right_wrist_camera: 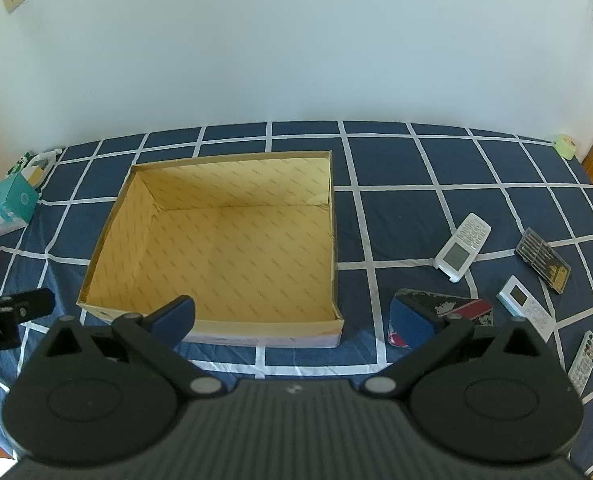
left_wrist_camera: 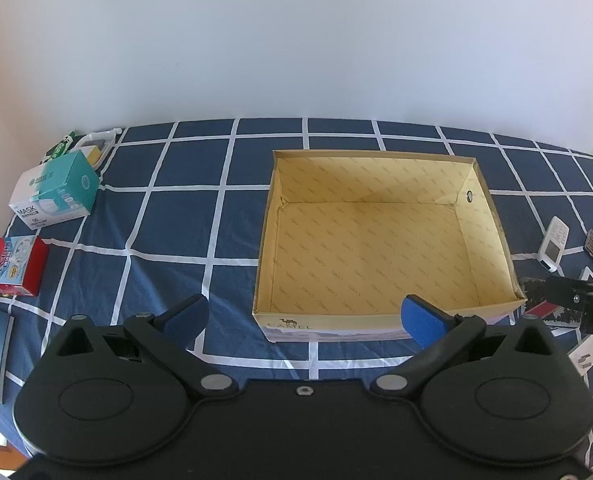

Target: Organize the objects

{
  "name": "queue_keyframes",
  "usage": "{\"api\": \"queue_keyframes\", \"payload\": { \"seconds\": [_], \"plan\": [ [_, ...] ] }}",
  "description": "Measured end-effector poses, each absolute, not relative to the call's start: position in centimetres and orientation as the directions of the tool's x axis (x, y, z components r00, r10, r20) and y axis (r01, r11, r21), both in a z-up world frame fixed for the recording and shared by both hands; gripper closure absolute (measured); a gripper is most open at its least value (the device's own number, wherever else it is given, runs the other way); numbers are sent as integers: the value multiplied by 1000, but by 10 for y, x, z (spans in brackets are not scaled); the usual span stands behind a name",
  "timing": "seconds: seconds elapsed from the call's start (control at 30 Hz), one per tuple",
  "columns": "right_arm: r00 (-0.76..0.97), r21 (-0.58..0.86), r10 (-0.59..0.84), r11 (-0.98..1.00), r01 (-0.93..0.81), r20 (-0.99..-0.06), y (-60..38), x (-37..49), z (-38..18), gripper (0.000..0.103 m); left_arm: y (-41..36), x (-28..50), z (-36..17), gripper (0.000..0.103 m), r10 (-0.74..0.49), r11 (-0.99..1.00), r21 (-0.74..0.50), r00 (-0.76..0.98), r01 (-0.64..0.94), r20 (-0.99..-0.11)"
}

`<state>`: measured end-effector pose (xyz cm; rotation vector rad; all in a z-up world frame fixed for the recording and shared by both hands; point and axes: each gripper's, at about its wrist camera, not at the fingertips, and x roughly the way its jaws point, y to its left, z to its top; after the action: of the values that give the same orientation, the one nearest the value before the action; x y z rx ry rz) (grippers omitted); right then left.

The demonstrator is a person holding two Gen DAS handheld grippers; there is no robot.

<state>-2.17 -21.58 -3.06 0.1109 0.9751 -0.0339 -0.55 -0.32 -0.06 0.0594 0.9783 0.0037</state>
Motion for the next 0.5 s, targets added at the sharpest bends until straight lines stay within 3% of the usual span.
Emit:
{"api": "queue_keyframes", "payload": {
  "seconds": [0.5],
  "plan": [
    [557,72,26,996,60,-830,-213,-21,-31,0,-2,-4,1,0,27,998,51,558,28,-829]
  ]
}}
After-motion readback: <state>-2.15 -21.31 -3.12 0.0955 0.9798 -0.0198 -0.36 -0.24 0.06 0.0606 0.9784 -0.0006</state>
